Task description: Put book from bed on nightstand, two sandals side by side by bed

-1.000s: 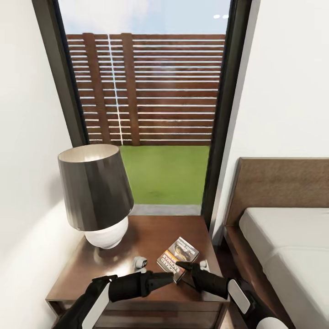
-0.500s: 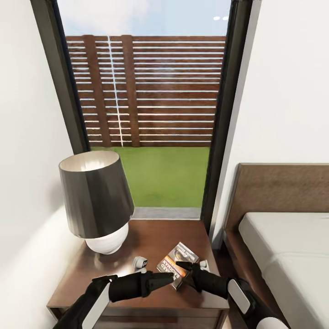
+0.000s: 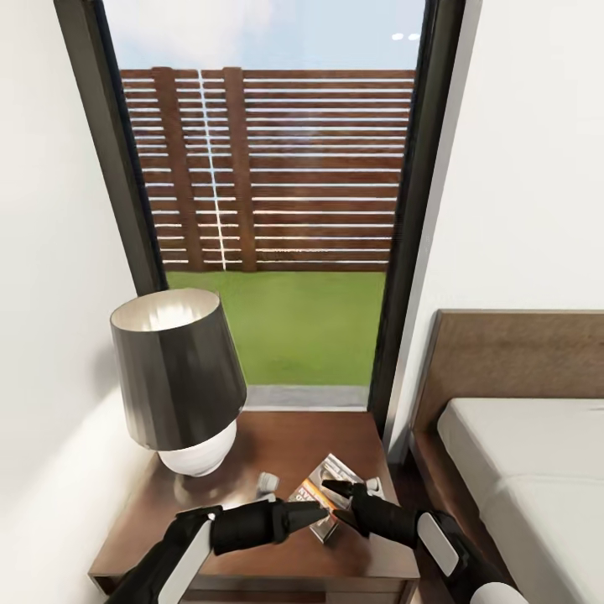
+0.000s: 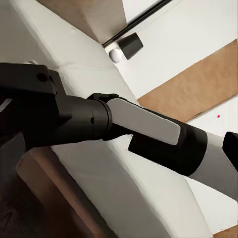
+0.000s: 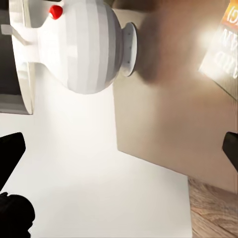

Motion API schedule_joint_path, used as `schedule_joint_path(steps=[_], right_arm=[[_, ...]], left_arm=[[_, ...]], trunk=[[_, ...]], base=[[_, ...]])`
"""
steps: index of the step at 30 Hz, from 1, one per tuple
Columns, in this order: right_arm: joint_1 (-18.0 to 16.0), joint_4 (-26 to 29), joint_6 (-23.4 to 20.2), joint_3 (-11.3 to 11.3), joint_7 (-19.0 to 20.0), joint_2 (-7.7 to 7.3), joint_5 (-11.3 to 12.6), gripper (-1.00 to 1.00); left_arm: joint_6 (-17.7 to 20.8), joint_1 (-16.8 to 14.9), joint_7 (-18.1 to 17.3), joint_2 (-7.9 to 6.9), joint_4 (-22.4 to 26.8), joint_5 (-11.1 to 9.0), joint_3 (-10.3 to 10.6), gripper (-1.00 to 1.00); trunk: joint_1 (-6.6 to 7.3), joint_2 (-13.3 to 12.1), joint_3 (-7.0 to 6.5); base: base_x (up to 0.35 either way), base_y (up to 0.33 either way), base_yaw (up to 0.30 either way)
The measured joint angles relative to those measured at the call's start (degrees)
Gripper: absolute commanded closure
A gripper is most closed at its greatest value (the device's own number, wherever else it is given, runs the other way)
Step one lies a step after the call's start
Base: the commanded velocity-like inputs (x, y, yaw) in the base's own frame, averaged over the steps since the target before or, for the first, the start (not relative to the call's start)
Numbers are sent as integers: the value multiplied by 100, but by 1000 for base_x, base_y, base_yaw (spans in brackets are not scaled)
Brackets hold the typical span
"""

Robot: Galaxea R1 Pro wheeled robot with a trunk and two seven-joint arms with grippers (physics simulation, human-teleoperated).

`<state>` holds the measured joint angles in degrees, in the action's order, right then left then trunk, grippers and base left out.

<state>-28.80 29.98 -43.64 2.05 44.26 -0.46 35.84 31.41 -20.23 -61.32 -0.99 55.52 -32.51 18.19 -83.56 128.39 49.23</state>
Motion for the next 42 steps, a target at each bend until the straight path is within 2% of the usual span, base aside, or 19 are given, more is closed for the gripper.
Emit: schedule_joint_path(steps=[4,8,11,12,16,23,26,29,30,32,36,42], right_arm=[[0,56,6,0,0,42,-7,-100],[0,175,11,-11,-1,51,-7,-100],[0,303,18,-23,-4,47,-17,-100],[0,316,80,-24,-4,46,-20,-100],[0,324,404,-30,-2,45,-26,-100],[0,325,466,-33,-2,45,-27,-100],[0,325,474,-37,-2,49,-28,-100],[0,330,514,-47,10,49,-33,-100],[0,328,690,-48,20,47,-49,-100],[0,326,923,-52,32,46,-70,-100],[0,325,1099,-65,24,52,-88,-100],[0,321,1127,-68,12,54,-91,-100]], left_arm=[[-106,16,395,50,-5,11,2,-100],[-249,22,491,42,-61,10,-5,-100],[-368,25,509,-27,-347,17,-20,-100],[-583,30,504,-147,-549,20,-25,-100],[-924,32,476,-378,-811,16,-25,-100],[-1026,46,472,-474,-856,22,-21,-100],[-1236,53,459,-616,-915,12,-5,-100],[-1510,58,183,-673,-1121,15,7,-100],[-1596,58,-120,-689,-1201,18,1,-100],[-1651,59,-367,-702,-1286,21,-6,-100],[-1684,59,-514,-703,-1342,25,-4,-100],[-1686,59,-537,-702,-1351,25,-1,-100]], trunk=[[88,-160,-72],[176,-321,-144],[242,-441,-197],[263,-481,-215],[351,-642,-287],[505,-923,-413],[571,-1043,-467],[637,-1163,-521],[659,-1203,-539],[703,-1284,-574],[791,-1444,-646],[923,-1685,-754]], base=[[0,0,0],[0,0,0],[0,0,0],[0,0,0],[0,0,0],[0,0,0],[0,0,0],[0,0,0],[0,0,0],[0,0,0],[0,0,0],[0,0,0]])
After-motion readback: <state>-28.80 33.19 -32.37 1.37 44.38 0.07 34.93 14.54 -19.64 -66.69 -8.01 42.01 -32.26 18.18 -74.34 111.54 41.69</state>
